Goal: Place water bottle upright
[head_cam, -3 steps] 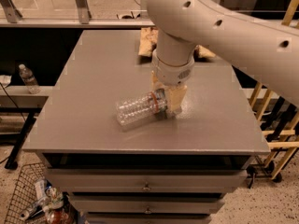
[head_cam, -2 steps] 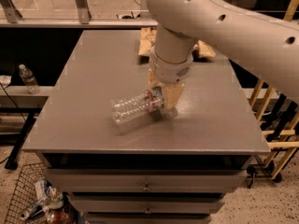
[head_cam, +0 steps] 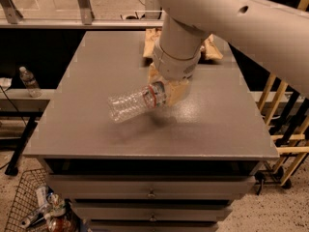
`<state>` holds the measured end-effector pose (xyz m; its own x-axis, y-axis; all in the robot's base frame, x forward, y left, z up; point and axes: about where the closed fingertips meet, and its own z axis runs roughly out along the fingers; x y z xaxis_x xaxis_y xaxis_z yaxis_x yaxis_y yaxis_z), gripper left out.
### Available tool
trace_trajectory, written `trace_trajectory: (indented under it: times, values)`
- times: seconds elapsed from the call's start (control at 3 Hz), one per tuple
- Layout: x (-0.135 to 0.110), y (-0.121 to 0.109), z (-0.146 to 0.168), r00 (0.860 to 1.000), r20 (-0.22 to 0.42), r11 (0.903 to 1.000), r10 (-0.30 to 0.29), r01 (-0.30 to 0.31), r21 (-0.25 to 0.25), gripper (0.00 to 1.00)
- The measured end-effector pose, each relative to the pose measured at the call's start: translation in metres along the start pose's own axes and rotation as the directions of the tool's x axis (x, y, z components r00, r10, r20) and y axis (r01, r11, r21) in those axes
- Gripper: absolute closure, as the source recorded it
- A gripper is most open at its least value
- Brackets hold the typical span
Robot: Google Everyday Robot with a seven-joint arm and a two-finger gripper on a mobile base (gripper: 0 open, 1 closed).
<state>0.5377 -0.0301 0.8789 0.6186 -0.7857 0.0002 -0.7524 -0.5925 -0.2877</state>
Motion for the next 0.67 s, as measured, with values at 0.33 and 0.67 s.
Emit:
trace_trajectory:
  times: [0.33, 0.67]
  values:
    - [0.002, -0.005, -0.006, 0.996, -0.029, 0.9950, -0.087, 0.088, 0.047, 1.00]
    - [0.017, -0.028, -0.032, 0.963, -0.127, 0.9472, -0.239, 0.260, 0.187, 1.00]
